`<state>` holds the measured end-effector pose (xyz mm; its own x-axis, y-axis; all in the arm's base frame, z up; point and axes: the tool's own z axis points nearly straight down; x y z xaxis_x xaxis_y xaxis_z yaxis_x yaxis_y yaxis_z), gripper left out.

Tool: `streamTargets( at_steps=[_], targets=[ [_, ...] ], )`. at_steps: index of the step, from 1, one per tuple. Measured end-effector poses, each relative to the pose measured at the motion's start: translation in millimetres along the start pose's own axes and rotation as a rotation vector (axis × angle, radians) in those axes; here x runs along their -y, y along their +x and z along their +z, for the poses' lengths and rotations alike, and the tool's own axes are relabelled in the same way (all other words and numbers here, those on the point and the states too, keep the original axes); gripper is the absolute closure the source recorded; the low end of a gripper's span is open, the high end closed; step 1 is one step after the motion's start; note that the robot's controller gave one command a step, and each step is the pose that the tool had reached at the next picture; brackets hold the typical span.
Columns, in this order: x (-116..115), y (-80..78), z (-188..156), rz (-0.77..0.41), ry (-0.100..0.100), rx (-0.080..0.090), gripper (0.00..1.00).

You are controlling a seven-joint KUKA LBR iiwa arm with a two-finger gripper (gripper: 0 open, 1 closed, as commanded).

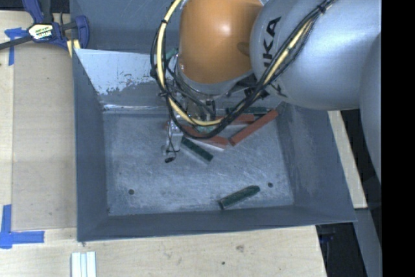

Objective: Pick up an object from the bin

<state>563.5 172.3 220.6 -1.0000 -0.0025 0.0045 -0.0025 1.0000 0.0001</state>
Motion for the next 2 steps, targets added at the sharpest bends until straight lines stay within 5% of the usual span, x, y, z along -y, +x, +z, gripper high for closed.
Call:
streamTargets(
  at_steps=[1,2],
  targets=[
    [85.7,-5.2,148.9,-0.197,0.001,0.005,0.00],
    [82.4,-7.5,144.3,-0.199,-0.002,0.013,1.00]
  ],
)
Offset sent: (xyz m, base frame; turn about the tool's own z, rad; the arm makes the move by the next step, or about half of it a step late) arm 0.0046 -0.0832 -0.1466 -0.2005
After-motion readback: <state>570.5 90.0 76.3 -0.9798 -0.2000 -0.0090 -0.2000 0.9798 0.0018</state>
